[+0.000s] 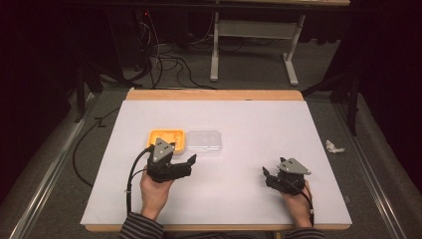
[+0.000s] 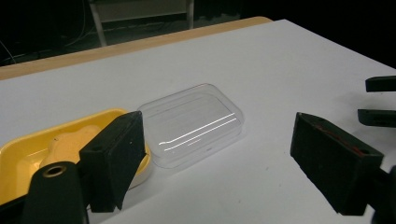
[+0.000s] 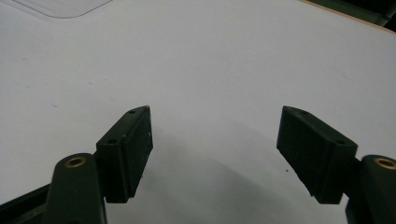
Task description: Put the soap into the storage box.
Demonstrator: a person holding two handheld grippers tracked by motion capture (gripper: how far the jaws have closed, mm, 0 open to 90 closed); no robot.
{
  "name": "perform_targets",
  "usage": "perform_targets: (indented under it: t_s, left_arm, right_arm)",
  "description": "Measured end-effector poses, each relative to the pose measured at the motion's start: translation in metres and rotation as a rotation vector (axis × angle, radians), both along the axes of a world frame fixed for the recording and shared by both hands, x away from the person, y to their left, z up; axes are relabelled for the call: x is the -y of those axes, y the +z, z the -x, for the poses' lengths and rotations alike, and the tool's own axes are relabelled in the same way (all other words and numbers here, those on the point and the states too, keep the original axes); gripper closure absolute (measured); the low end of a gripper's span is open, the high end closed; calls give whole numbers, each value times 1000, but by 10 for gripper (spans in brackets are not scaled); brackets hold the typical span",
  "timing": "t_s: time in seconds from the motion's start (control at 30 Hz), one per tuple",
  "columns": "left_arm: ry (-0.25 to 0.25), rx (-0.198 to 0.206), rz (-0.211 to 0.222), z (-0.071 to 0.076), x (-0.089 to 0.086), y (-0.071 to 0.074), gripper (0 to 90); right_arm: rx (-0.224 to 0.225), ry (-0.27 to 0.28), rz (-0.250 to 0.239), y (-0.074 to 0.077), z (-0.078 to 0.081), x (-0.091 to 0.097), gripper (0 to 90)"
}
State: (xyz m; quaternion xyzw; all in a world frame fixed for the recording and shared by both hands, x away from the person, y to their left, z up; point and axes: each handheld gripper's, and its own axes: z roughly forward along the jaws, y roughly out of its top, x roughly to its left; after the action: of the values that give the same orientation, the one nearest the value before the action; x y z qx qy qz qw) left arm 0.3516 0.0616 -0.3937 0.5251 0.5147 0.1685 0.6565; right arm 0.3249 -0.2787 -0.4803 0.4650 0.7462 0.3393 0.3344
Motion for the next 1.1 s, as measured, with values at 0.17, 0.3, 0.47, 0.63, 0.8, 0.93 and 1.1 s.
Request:
perform_targets:
  t_s: [0.17, 0.3, 0.47, 0.63, 0.8, 0.93, 1.1]
  left_arm:
    - [8, -13, -8, 2, -2, 1, 186]
    - [12, -16, 21, 4, -5, 4, 183]
    - [-5, -11, 22, 9, -1, 8, 187]
    - [-27, -3, 10, 19, 7, 9, 183]
    - [-61, -19, 9, 32, 15, 2, 176]
    - [-82, -25, -32, 34, 19, -10, 171]
    - [-94, -52, -11, 32, 18, -17, 171]
  right_arm:
    - [-11, -5, -5, 0, 0, 1, 279]
    - [-10, -5, -16, 1, 0, 2, 286]
    - [-16, -13, -22, 1, -1, 2, 297]
    - [-24, -6, -33, 1, -2, 3, 297]
    - [-24, 0, -30, 0, -2, 3, 296]
    - [-29, -9, -38, 1, -2, 3, 294]
    - [-11, -14, -41, 1, -1, 3, 296]
